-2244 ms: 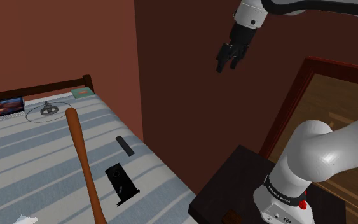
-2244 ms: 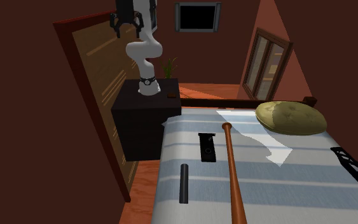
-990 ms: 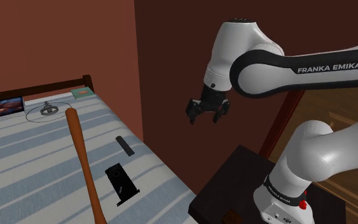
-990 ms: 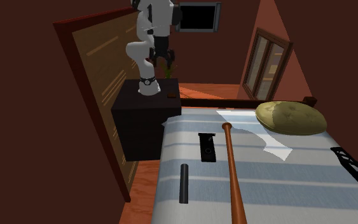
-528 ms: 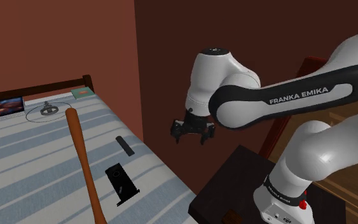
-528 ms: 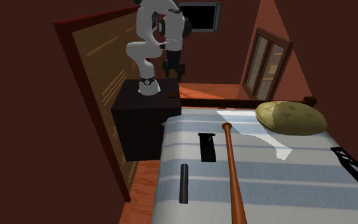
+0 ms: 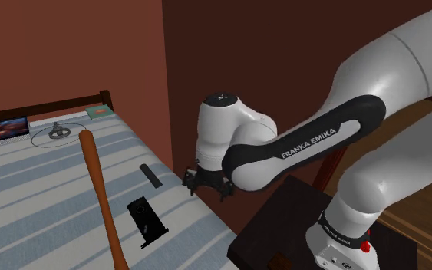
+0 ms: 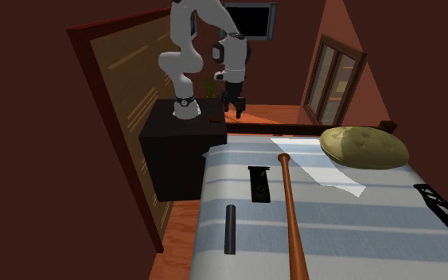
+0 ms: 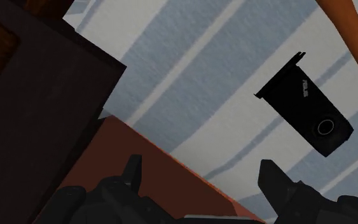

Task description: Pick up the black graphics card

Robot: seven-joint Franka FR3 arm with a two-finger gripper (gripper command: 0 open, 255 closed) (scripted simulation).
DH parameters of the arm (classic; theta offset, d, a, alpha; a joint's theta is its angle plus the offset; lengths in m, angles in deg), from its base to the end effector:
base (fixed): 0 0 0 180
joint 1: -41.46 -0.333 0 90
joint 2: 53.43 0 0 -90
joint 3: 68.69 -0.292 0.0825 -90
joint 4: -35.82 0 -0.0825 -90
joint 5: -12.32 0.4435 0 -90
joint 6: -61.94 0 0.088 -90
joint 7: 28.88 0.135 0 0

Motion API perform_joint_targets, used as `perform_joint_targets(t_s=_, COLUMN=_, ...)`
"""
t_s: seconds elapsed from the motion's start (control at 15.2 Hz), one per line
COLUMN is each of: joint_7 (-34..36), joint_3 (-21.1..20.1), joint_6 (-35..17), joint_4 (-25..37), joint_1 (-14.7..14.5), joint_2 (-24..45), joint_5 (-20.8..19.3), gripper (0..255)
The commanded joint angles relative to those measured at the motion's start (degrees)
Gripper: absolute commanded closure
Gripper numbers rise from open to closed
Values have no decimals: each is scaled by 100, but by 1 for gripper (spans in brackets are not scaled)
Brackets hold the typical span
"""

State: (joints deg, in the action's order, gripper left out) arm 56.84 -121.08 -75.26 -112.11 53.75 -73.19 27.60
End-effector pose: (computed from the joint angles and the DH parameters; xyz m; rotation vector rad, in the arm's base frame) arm 0.3864 0.2852 0.2465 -2.7370 1.5188 -0.1589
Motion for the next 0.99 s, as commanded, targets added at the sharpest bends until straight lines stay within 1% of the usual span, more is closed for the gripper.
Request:
perform_joint_targets(t_s=0.0, joint_7=846, joint_3=-610, joint_6=-334, joint_4=242, joint_1=536, joint_2=659, joint_5=-494, gripper=0)
perform_joint_targets(t_s=0.07, joint_7=1361, joint_3=-955, joint_6=-472, joint_4=369, joint_1=865, joint_2=1037, joint_5=-907, gripper=0)
perform_joint_targets(t_s=0.13, joint_7=2011, joint_3=-1330, joint_6=-585, joint_4=508, joint_1=1242, joint_2=1503, joint_5=-1518, gripper=0)
perform_joint_targets(t_s=0.2, joint_7=2889, joint_3=-1606, joint_6=-626, joint_4=675, joint_1=1546, joint_2=2137, joint_5=-2457, gripper=0)
perform_joint_targets(t_s=0.26, joint_7=3803, joint_3=-1512, joint_6=-557, joint_4=883, joint_1=1474, joint_2=2821, joint_5=-3466, gripper=0)
perform_joint_targets(t_s=0.33, joint_7=4436, joint_3=-1172, joint_6=-477, joint_4=1096, joint_1=1127, joint_2=3309, joint_5=-4103, gripper=0)
perform_joint_targets(t_s=0.4, joint_7=4818, joint_3=-693, joint_6=-456, joint_4=1296, joint_1=629, joint_2=3606, joint_5=-4397, gripper=0)
perform_joint_targets(t_s=0.46, joint_7=5150, joint_3=-317, joint_6=-438, joint_4=1500, joint_1=232, joint_2=3880, joint_5=-4632, gripper=0)
perform_joint_targets(t_s=0.53, joint_7=5463, joint_3=-37, joint_6=-412, joint_4=1709, joint_1=-71, joint_2=4153, joint_5=-4850, gripper=0)
perform_joint_targets(t_s=0.73, joint_7=6217, joint_3=606, joint_6=-346, joint_4=2361, joint_1=-788, joint_2=4897, joint_5=-5296, gripper=0)
perform_joint_targets(t_s=0.92, joint_7=6770, joint_3=1084, joint_6=-293, joint_4=3051, joint_1=-1343, joint_2=5569, joint_5=-5521, gripper=0)
